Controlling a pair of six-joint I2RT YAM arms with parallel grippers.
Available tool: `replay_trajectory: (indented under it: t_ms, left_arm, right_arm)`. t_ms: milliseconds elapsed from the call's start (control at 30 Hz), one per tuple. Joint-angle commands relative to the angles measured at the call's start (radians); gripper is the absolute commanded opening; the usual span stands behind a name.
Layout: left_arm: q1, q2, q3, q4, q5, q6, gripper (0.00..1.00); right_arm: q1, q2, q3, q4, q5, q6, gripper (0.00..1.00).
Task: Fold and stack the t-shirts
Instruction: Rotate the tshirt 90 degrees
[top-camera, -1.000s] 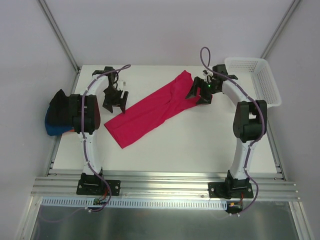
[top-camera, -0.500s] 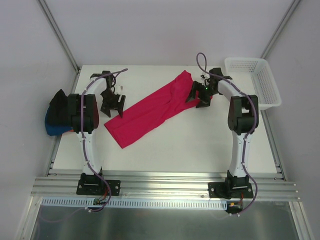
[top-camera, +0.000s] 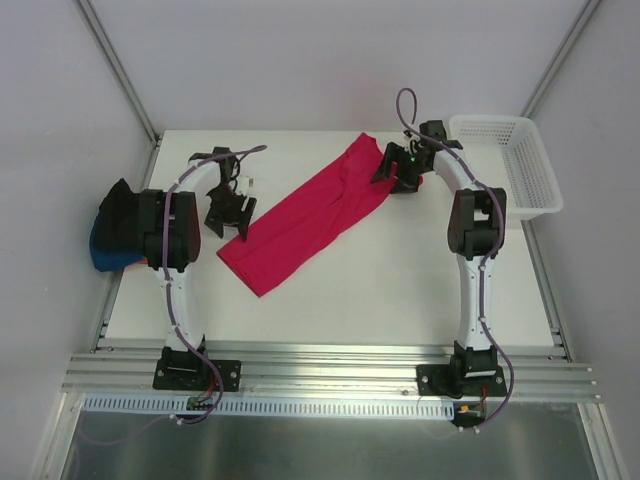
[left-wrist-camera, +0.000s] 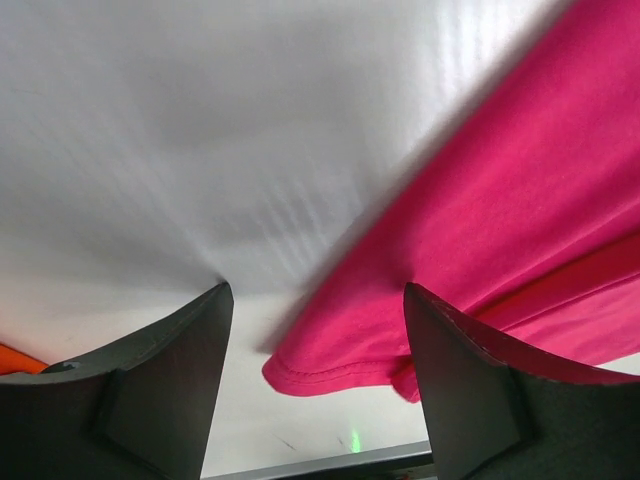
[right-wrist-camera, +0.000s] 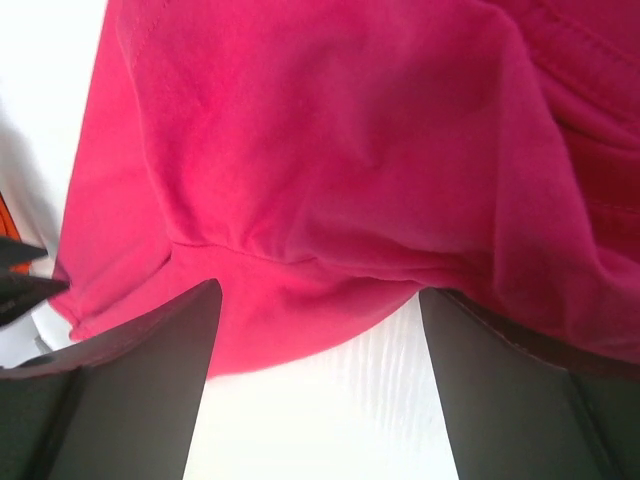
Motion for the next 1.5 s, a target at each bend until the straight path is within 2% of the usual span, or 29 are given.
replay_trajectory:
  t_ms: [0,133,300,333,867,1267,1400,1467]
  left_arm:
    - [-0.106,-0.006,-0.093,-0.079,0.092,-0.008,0.68]
    - [-0.167,-0.014,-0.153,-0.085,0.146,-0.015,0.65]
    - [-0.220,-0.065,-0.227,-0.083,0.180,-0.027,0.64]
    - [-0.266,-0.107,-0.254,-0.083,0.186,-0.024,0.64]
    - [-0.475,-0.289,-0.434,-0.071,0.195,0.004,0.64]
    - [-0.572,-0.227,-0.354,-0.079,0.177,0.011,0.64]
    - [-0.595,-0.246,-0.379,-0.086,0.161,0.011,0.64]
    - [-0.595,-0.269,-0.396,-0.088,0.102,0.013,0.64]
  right_arm:
    - [-0.013,0.032,0.122,0.059,0.018,0.030,0.84]
    - [-0.011,0.089,0.219,0.105,0.005,0.052,0.84]
    - [0.001,0.116,0.262,0.134,0.005,0.050,0.84]
    - [0.004,0.122,0.271,0.140,0.004,0.055,0.84]
    - [0.027,0.078,0.245,0.137,-0.013,0.041,0.84]
    - [0.047,0.122,0.300,0.194,-0.022,0.078,0.84]
    - [0.043,0.113,0.277,0.170,-0.033,0.072,0.84]
    - [0.040,0.086,0.245,0.150,-0.044,0.051,0.84]
